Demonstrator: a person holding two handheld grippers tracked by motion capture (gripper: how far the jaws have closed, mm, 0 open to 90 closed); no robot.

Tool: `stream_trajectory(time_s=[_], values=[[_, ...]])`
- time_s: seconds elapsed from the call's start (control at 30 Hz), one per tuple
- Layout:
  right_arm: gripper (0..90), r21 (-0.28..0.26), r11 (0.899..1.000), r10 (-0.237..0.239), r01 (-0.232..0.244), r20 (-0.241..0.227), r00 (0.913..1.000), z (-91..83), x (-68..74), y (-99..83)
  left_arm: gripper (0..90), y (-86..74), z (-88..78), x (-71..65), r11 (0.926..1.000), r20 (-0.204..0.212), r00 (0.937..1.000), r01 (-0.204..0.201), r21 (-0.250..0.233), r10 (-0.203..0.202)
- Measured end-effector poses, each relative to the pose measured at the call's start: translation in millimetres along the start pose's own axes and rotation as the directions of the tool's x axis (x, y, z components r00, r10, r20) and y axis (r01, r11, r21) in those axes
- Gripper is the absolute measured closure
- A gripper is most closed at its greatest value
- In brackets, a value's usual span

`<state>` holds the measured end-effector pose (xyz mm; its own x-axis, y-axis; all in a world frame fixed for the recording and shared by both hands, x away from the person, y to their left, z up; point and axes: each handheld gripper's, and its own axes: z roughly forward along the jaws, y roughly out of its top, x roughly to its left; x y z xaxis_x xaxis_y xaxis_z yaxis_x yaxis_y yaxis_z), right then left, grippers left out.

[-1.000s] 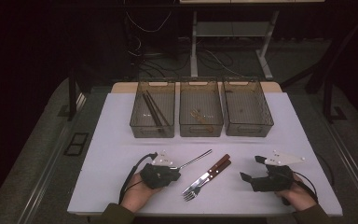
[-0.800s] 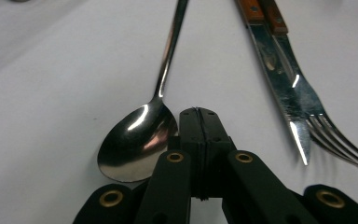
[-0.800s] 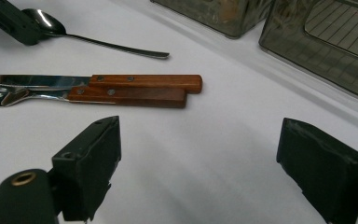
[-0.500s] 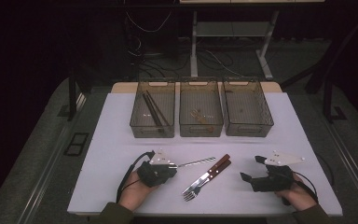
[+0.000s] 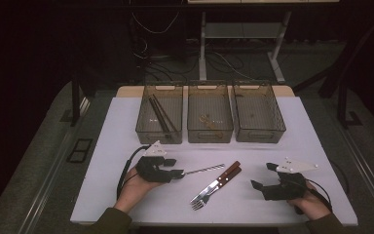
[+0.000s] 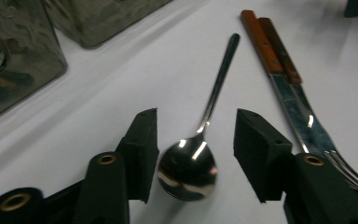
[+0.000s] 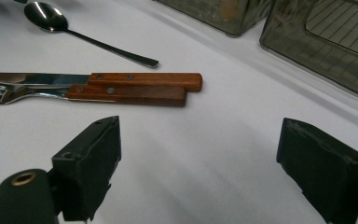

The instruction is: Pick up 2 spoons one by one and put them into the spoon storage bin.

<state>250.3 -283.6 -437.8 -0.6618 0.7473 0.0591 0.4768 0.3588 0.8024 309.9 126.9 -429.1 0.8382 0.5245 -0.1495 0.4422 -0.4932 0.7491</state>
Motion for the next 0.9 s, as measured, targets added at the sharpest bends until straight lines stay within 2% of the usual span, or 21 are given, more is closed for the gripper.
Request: stream_trajectory(time_s=[0.1,0.2,0.4,0.7,0.9], values=[[13.9,0.001,1.0,0.0,0.0,-0.001,1.0,-0.4,-1.2,-0.1,45.4,-1.7,3.2,-3.1,0.9994,-0.016,0.9998,-0.012,0.032,0.012],[14.0,0.004,1.0,0.001,-0.001,0.0,1.0,0.4,-1.4,-0.1,45.6,-4.3,2.8,-3.5,0.9991,-0.048,0.9987,0.017,0.04,-0.015],[14.0,0.004,1.0,-0.008,0.008,-0.001,1.0,0.3,0.6,0.2,45.8,-9.1,4.7,-2.0,0.9976,-0.074,0.9971,0.023,0.066,-0.018],[14.0,0.005,1.0,-0.009,0.009,0.0,1.0,1.3,-0.2,-0.1,46.8,-10.5,9.3,-3.8,0.9947,-0.086,0.9963,0.002,0.103,0.007],[14.0,0.007,1.0,-0.014,0.014,0.002,0.9999,1.1,-0.1,-0.1,48.2,-10.8,11.8,-6.1,0.9931,-0.077,0.9965,-0.025,0.115,0.034]])
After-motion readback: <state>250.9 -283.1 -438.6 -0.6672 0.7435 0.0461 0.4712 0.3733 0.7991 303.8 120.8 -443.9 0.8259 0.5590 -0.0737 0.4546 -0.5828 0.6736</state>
